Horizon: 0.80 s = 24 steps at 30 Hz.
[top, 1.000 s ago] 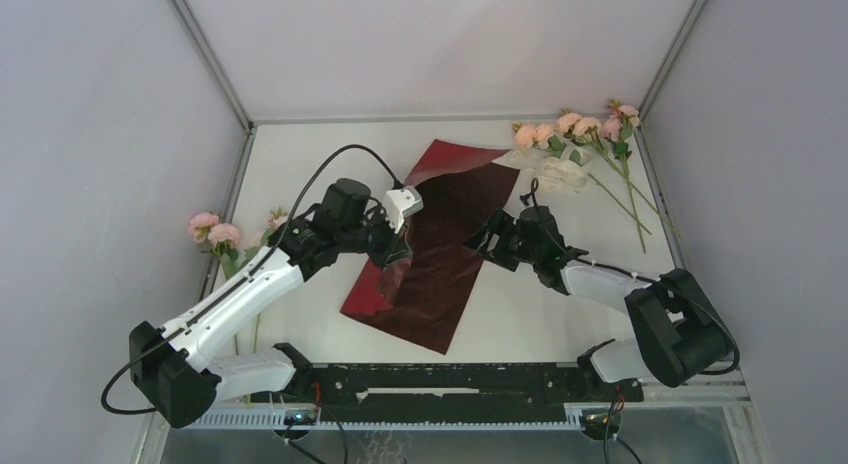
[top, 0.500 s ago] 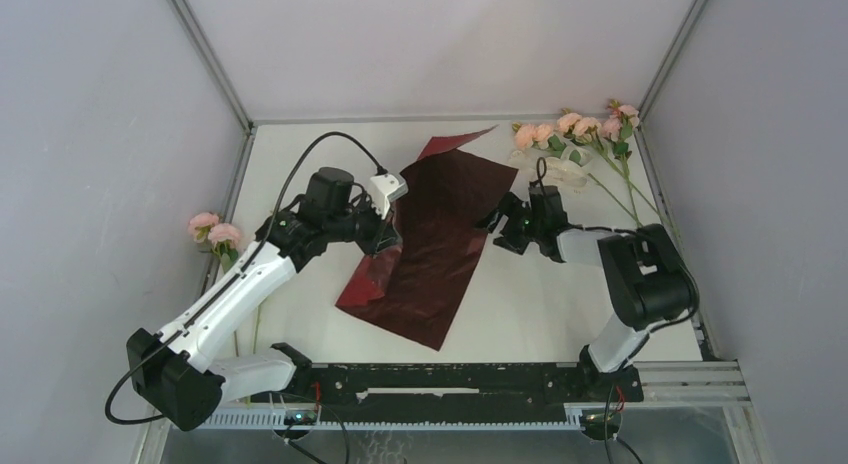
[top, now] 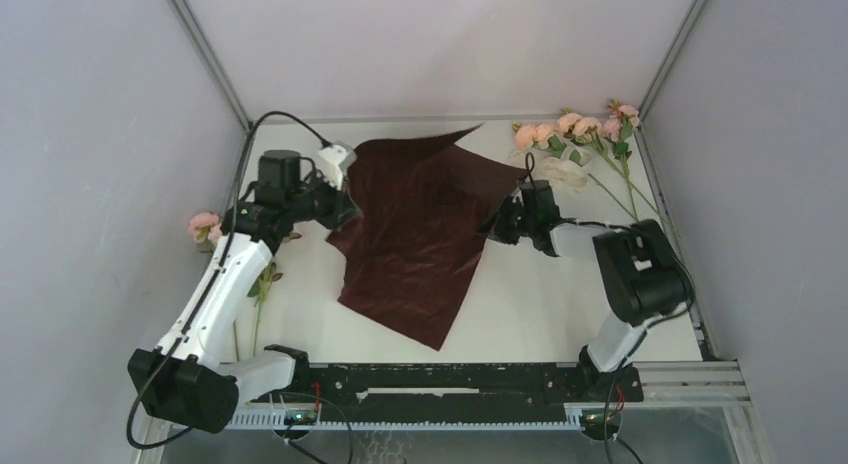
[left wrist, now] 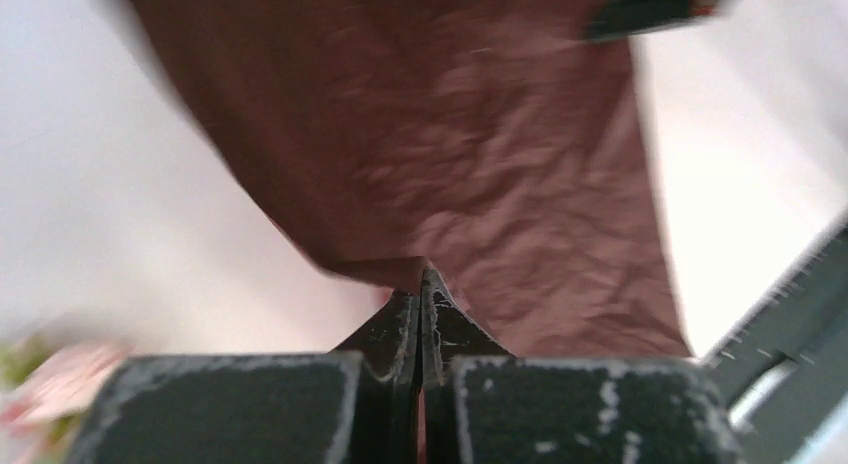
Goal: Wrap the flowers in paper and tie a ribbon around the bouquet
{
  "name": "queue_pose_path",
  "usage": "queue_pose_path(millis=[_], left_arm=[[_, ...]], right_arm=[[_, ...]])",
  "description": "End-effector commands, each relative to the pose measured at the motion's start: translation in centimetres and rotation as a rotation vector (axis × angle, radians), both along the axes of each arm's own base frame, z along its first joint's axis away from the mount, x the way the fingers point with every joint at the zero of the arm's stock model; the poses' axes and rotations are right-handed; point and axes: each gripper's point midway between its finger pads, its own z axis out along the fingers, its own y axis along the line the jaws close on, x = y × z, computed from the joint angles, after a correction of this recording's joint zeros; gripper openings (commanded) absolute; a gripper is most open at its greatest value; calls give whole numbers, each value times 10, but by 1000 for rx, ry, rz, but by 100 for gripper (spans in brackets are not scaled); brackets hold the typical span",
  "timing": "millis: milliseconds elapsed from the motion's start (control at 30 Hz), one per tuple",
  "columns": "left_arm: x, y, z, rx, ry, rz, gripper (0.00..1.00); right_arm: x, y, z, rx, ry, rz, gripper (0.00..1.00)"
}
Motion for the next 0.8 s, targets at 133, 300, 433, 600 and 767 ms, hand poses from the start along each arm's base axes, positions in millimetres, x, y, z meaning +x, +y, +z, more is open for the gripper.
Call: queue_pose_path(millis=[133,300,433,600,767], left_arm=[[70,132,1,296,-175,404,0],[97,177,-32,451,-132,544,0],[106,176,-61,464,-77,524,0],[116,164,-79,412,-38,482,0],[117,145,-111,403,31,406,1]], right_arm=[[-45,-43,48,-279,-110,-8,0],[-76,-63,50,-293,-81,-44,0],[-89,-76,53,-292,-78,-94,0],[-103,-101,53,-314,-63,-176,14],[-101,-134,83,-311,-150,-271,53]])
